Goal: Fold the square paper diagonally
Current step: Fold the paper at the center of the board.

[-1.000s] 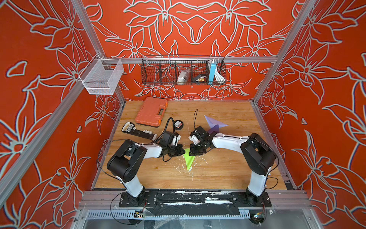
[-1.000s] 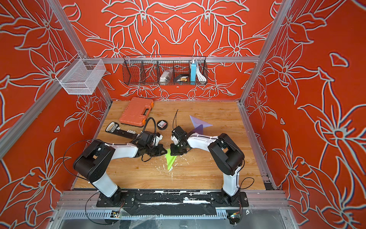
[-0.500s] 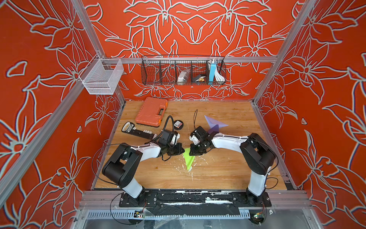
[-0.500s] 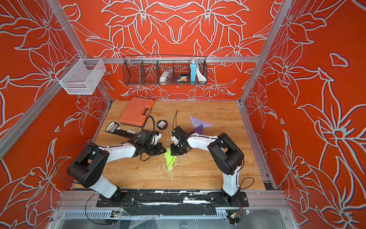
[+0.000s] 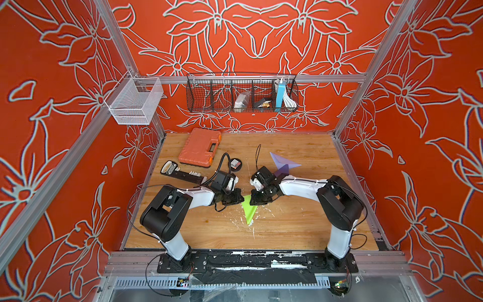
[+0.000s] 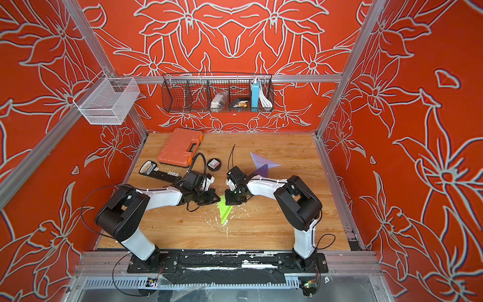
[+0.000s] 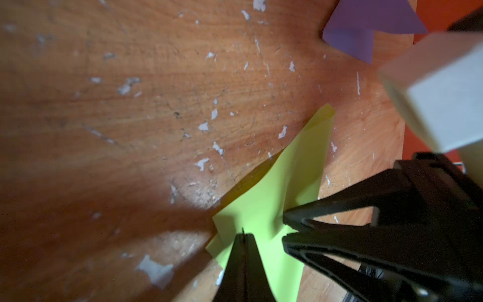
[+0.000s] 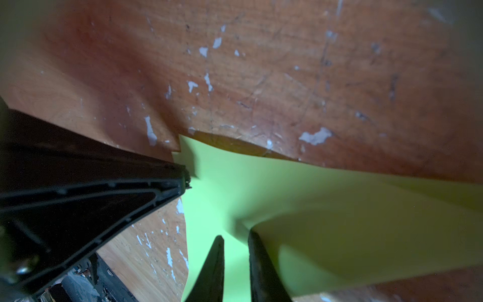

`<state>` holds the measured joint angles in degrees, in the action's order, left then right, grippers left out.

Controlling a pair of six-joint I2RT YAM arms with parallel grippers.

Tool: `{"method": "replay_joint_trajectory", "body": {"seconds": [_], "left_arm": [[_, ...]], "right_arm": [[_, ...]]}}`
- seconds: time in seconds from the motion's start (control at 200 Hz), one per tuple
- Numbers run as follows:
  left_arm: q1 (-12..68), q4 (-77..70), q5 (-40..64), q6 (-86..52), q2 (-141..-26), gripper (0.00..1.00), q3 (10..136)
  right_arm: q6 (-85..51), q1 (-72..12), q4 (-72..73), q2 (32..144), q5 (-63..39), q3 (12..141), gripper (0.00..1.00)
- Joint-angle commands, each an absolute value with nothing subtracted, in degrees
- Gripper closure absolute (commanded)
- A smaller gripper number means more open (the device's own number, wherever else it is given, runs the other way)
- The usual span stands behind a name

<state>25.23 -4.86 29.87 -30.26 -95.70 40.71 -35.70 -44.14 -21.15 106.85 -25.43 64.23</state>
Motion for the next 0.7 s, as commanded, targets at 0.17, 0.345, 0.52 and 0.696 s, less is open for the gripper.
{"method": "replay_joint_trajectory", "body": {"seconds": [0.17, 0.345, 0.52, 0.696], "left_arm": [[26.84, -7.2, 30.86, -29.79, -99.5, 0.96, 41.32], [27.44, -7.67, 30.76, -30.15, -100.18, 0.96, 41.6], [27.43, -7.62, 29.47, -29.29, -97.69, 0.96, 40.97], [27.45, -8.06, 28.18, -29.18, -94.17, 0.95, 39.93]], "right_arm": [[-35.61, -44.12, -22.39, 107.67, -25.05, 64.25, 0.8], [-34.54, -44.05, -23.39, 107.22, -24.55, 64.42, 0.81], [-34.19, -43.96, -23.99, 107.22, -24.61, 64.52, 0.82], [-34.54, -43.89, -23.65, 106.92, -24.72, 64.08, 0.82]]}}
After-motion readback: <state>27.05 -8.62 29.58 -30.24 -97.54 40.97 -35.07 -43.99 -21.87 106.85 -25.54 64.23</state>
